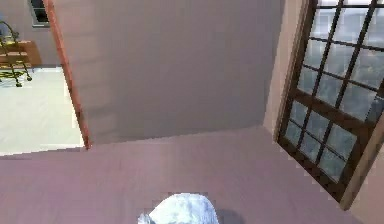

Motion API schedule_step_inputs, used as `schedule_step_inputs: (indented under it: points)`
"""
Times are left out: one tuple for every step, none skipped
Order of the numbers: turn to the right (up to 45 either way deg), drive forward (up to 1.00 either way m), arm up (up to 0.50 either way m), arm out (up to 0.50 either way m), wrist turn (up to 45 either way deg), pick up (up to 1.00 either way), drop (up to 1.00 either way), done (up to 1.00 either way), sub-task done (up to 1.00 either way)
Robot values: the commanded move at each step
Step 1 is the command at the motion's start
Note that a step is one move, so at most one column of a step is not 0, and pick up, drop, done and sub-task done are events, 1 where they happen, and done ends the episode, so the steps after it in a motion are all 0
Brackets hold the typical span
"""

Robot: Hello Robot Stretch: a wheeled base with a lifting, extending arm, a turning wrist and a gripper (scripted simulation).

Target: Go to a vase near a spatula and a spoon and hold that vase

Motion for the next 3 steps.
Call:
schedule_step_inputs:
  points:
    - [-45.0, 0.00, 0.00, 0.00, 0.0, 0.00, 0.00, 0.00, 0.00]
    - [-27.0, 0.00, 0.00, 0.00, 0.0, 0.00, 0.00, 0.00, 0.00]
    - [0.0, 0.70, 0.00, 0.00, 0.0, 0.00, 0.00, 0.00, 0.00]
